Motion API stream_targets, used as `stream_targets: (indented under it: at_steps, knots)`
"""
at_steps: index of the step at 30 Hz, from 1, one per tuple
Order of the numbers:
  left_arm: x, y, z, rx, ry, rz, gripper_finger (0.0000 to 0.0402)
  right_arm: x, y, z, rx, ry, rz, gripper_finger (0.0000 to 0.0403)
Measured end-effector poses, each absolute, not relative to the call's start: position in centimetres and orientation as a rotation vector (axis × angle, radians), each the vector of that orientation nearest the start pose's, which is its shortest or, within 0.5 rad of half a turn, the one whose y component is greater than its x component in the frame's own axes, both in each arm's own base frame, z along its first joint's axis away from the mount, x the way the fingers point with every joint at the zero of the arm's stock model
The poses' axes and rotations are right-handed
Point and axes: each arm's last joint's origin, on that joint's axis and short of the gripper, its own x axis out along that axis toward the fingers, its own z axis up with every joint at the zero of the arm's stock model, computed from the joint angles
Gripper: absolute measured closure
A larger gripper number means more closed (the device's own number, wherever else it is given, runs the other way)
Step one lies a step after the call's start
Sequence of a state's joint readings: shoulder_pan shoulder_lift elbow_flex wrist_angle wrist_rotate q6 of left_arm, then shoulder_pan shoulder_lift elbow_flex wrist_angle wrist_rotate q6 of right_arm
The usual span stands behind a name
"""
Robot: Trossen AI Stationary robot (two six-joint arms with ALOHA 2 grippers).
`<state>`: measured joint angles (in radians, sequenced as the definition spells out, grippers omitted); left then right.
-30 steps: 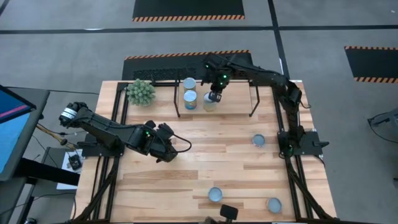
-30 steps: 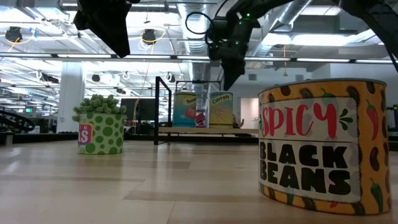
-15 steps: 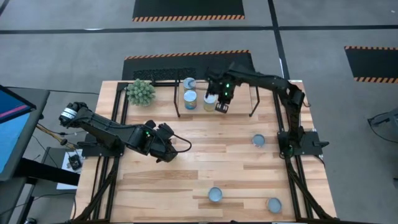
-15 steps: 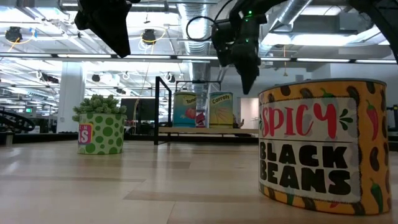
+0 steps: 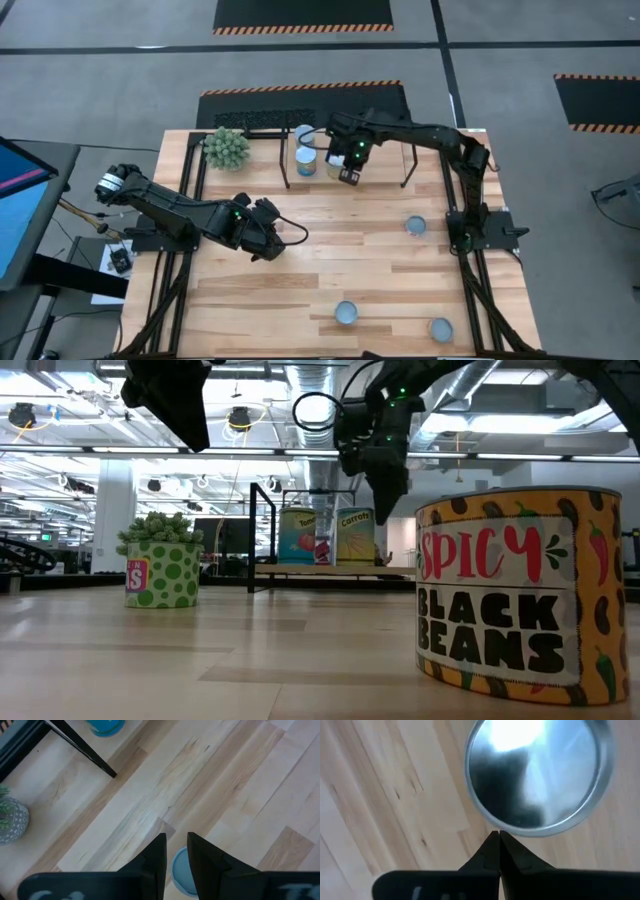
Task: Pick and place cans onto a shelf
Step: Put the canned carrots on the shelf
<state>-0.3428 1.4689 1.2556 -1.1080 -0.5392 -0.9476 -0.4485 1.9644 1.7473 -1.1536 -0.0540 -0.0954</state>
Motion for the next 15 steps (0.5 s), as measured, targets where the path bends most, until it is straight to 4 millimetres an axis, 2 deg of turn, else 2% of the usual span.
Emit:
stream_targets:
  at_steps: [8, 15]
  knots:
    - [25.8, -7.6, 28.3, -0.268, 0.976, 0.686, 0.0336, 35.6, -17.9, 26.0, 0.294, 1.280, -0.322, 0.0377]
    - [25.8, -7.6, 28.3, -0.275, 0.974, 0.690, 0.0336, 35.6, -18.4, 26.0, 0.297, 1.254, -0.336, 0.0386]
